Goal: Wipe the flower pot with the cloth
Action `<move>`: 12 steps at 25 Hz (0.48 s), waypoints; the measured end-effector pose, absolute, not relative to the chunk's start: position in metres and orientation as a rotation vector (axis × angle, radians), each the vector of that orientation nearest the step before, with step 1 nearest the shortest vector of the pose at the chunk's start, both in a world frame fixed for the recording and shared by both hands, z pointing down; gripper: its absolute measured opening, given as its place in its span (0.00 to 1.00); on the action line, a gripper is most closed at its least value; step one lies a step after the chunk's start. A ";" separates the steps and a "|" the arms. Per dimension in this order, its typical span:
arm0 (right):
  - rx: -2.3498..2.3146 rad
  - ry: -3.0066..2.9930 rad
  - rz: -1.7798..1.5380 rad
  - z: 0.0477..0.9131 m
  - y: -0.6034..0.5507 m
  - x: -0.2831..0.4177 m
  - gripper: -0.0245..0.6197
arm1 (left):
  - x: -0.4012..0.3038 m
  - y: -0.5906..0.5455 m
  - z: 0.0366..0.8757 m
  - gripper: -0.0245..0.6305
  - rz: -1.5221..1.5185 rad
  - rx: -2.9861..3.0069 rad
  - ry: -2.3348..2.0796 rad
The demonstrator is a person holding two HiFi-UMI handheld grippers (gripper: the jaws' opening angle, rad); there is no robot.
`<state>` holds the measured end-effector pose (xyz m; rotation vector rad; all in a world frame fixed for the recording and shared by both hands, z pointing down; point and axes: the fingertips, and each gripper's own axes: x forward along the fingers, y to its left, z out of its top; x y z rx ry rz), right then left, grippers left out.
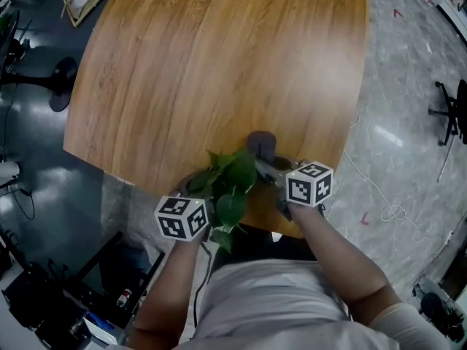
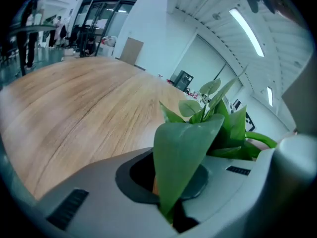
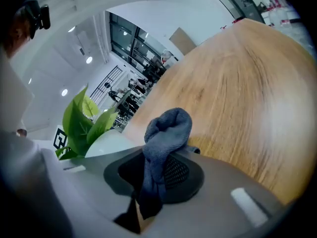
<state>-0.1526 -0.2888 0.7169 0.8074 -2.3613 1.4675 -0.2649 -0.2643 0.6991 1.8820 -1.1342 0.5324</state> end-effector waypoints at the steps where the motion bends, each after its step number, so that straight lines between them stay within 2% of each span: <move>1: 0.804 -2.377 1.453 0.711 -0.289 -0.155 0.14 | -0.269 -0.264 0.703 0.07 0.502 1.833 -1.143; 7: 0.601 -2.590 1.425 0.622 -0.269 -0.196 0.14 | -0.292 -0.260 0.720 0.07 0.341 1.539 -1.181; 12: 0.781 -2.531 1.355 0.664 -0.278 -0.178 0.14 | -0.290 -0.253 0.721 0.07 0.203 1.407 -1.152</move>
